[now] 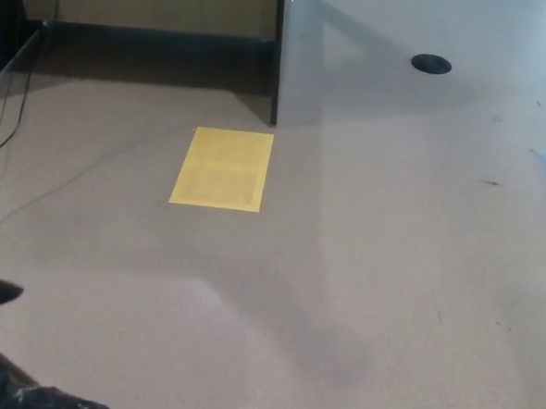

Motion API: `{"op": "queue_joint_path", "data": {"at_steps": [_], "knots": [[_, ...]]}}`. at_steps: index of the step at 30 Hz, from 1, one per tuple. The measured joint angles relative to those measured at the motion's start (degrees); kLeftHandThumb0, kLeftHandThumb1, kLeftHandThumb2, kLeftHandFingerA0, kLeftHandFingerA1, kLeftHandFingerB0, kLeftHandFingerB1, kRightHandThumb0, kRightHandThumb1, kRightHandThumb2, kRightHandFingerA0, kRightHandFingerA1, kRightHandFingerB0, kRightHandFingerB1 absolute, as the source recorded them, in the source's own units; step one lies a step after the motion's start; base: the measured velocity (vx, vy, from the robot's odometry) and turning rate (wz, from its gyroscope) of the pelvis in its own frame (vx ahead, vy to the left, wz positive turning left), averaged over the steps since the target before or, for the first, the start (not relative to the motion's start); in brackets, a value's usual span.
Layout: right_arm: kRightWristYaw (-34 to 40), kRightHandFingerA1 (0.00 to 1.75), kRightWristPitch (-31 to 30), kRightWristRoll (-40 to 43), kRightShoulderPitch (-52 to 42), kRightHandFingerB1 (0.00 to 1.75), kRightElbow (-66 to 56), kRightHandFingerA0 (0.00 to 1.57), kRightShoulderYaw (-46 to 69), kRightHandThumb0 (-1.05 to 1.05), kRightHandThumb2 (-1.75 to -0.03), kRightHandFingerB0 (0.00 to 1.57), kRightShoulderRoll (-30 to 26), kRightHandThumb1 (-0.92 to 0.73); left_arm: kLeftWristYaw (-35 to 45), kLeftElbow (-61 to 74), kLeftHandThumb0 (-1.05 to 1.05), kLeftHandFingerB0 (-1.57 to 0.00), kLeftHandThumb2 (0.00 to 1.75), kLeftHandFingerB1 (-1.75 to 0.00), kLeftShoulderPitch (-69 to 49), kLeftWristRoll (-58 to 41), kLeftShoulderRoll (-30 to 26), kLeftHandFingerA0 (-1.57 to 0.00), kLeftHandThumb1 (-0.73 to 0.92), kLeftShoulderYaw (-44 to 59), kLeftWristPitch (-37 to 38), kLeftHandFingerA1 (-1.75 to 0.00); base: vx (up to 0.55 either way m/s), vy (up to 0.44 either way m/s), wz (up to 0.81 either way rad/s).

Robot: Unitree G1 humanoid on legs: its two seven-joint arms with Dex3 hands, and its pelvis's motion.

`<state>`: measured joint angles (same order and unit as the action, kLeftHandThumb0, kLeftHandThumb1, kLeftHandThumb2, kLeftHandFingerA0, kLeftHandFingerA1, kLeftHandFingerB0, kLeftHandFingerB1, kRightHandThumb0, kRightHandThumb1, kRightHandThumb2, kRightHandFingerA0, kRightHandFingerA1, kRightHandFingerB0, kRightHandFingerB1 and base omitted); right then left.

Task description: A person is holding a plastic bag and the robot extends its left hand to grab the bag by hooking its thumb into the holes at the top and brings its hand down by its side. Then it extends its arm again to hand the plastic bag back to the person.

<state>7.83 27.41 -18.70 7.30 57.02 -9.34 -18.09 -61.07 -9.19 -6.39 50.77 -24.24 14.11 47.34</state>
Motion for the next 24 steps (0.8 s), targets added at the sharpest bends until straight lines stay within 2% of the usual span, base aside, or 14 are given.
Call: {"op": "queue_joint_path", "data": {"at_steps": [2, 3, 5, 6, 9, 11, 12, 14, 17, 20, 24], "knots": [[-0.1, 0.49, -0.2, 0.0, 0.0, 0.45, 0.0, 0.74, 0.0, -0.36, -0.62, 0.68, 0.0, -0.66, -1.8, -4.1, -0.12, -0.89, 0.82, -0.86, 0.2, 1.1, -1.2, -1.06, 0.68, -1.2, 0.1, -1.49, 0.00, 0.000, 0.00], [-0.1, 0.50, -0.2, 0.0, 0.0, 0.45, 0.0, 0.76, 0.0, -0.33, -0.61, 0.71, 0.0, -0.68, -2.4, -5.6, -0.08, -0.85, 0.80, -0.88, 0.4, 1.5, -1.5, -0.98, 0.70, -1.7, 0.1, -1.58, 0.00, 0.000, 0.00], [-0.1, 0.49, -0.4, 0.0, 0.0, 0.45, 0.0, 0.73, 0.0, -0.36, -0.61, 0.69, 0.0, -0.66, -3.9, -10.2, -0.07, -0.84, 0.81, -0.95, 1.5, 2.4, -2.4, -0.93, 0.69, -3.2, 0.1, -1.63, 0.00, 0.000, 0.00], [-0.1, 0.49, -0.5, 0.0, 0.1, 0.45, 0.0, 0.74, 0.0, -0.36, -0.61, 0.69, 0.0, -0.66, -4.8, -13.2, -0.09, -0.88, 0.83, -0.96, 2.3, 2.7, -2.9, -1.04, 0.63, -4.2, 0.0, -1.58, 0.00, 0.000, 0.00], [-0.1, 0.53, -0.6, 0.0, 0.1, 0.46, -0.1, 0.80, 0.0, -0.32, -0.60, 0.72, 0.1, -0.67, -7.0, -20.2, -0.08, -0.87, 0.86, -0.96, 4.1, 3.5, -3.5, -1.01, 0.59, -6.9, -0.2, -1.57, 0.00, 0.000, 0.00], [-0.1, 0.51, -0.6, 0.0, 0.1, 0.46, 0.0, 0.77, 0.0, -0.32, -0.60, 0.71, 0.1, -0.68, -8.4, -23.9, -0.10, -0.86, 0.86, -0.97, 4.9, 4.3, -3.7, -1.02, 0.59, -8.6, -0.7, -1.58, 0.00, 0.000, 0.00], [-0.1, 0.48, -0.6, 0.0, 0.1, 0.44, 0.0, 0.74, 0.0, -0.33, -0.60, 0.70, 0.1, -0.68, -9.1, -25.7, -0.10, -0.84, 0.87, -0.97, 5.4, 4.5, -3.9, -0.92, 0.64, -9.4, -1.0, -1.65, 0.00, 0.000, 0.00], [-0.1, 0.49, -0.8, 0.0, 0.1, 0.45, -0.1, 0.73, 0.0, -0.36, -0.61, 0.67, 0.1, -0.66, -10.4, -29.9, -0.11, -0.87, 0.85, -0.97, 6.3, 4.7, -4.3, -0.93, 0.67, -11.3, -1.6, -1.67, 0.00, 0.000, 0.00], [-0.2, 0.49, -1.1, 0.0, 0.1, 0.45, -0.4, 0.73, 0.0, -0.35, -0.61, 0.68, 0.1, -0.66, -12.1, -34.1, -0.12, -0.85, 0.87, -0.99, 7.0, 4.7, -4.5, -0.89, 0.66, -13.6, -1.6, -1.69, 0.00, 0.000, 0.00], [-0.2, 0.49, -1.3, 0.0, 0.1, 0.45, -0.5, 0.75, 0.0, -0.31, -0.60, 0.70, 0.1, -0.68, -14.1, -37.0, -0.13, -0.87, 0.82, -0.96, 7.6, 4.8, -4.7, -0.96, 0.68, -15.8, -2.4, -1.66, 0.00, 0.000, 0.00], [-0.2, 0.49, -1.3, 0.0, 0.1, 0.46, -0.4, 0.75, -0.1, -0.32, -0.60, 0.70, 0.2, -0.68, -16.2, -38.0, -0.13, -0.84, 0.77, -0.94, 7.6, 4.8, -4.8, -0.90, 0.73, -18.1, -3.2, -1.65, 0.00, 0.000, 0.00]]}}
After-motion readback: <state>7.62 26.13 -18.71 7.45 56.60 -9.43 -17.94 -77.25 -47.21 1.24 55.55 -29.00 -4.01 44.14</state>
